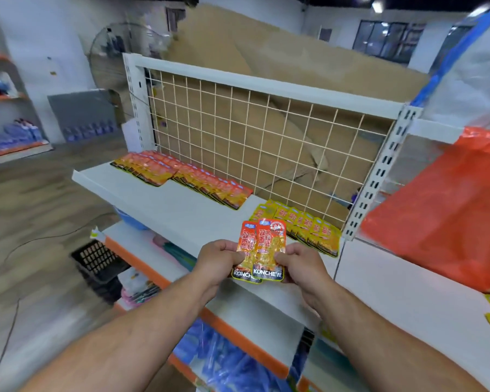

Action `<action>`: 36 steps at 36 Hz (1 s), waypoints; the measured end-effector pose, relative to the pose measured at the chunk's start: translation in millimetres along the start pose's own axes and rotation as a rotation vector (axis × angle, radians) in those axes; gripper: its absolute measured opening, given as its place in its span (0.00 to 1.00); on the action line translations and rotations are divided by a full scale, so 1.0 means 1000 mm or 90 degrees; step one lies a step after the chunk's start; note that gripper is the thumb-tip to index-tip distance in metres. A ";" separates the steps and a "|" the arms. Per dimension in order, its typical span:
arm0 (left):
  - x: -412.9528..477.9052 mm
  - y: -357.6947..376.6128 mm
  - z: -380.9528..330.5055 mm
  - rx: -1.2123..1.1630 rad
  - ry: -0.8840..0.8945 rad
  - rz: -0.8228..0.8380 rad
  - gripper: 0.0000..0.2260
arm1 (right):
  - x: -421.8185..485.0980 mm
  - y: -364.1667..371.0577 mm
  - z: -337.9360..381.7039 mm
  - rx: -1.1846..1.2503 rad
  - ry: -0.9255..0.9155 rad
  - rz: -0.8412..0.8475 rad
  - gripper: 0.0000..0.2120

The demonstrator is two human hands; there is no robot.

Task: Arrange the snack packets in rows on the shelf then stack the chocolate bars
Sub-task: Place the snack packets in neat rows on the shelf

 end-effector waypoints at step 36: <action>0.286 -0.228 -0.071 0.120 0.020 -0.086 0.05 | 0.231 0.262 0.096 -0.112 -0.040 0.040 0.23</action>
Point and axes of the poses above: each hand's wrist, its own x-axis towards the middle knuckle, its own y-axis out of the palm, z = x × y, the point moved 3 cm from there along x, towards the middle knuckle, and after that the axes turned 1 degree about y, right-handed, at the moved point
